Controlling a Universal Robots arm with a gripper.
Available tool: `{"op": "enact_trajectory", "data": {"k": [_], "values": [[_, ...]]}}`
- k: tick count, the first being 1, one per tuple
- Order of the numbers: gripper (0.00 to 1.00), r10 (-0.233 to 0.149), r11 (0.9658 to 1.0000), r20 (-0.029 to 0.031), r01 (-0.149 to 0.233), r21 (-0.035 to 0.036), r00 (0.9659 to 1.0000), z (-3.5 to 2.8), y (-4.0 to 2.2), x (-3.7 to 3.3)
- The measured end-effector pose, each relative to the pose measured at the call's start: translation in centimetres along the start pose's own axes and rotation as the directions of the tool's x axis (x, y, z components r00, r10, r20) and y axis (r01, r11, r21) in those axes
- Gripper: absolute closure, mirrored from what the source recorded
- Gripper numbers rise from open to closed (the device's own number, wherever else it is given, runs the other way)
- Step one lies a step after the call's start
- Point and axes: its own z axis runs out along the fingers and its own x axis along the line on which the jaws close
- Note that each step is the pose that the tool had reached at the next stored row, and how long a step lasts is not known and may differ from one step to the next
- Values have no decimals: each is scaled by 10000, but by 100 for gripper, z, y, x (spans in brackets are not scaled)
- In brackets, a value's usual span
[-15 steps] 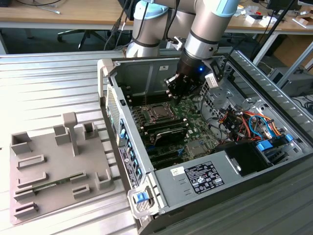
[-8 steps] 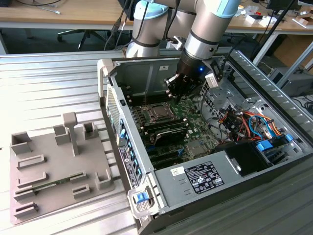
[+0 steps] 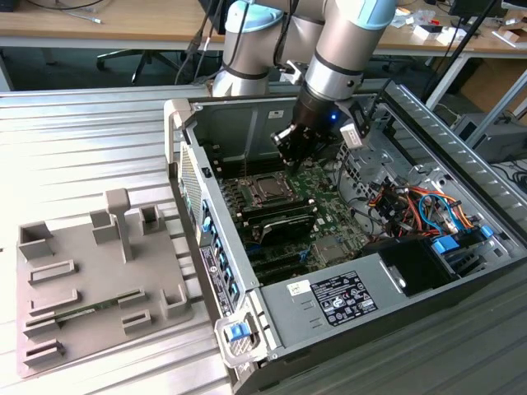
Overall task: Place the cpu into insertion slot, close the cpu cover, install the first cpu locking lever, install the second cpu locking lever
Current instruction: 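Install the first cpu locking lever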
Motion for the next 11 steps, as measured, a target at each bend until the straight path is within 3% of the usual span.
{"op": "enact_trajectory", "data": {"k": [11], "values": [[89,-1,10000,68,1,1,10000,-48,4,56]]}}
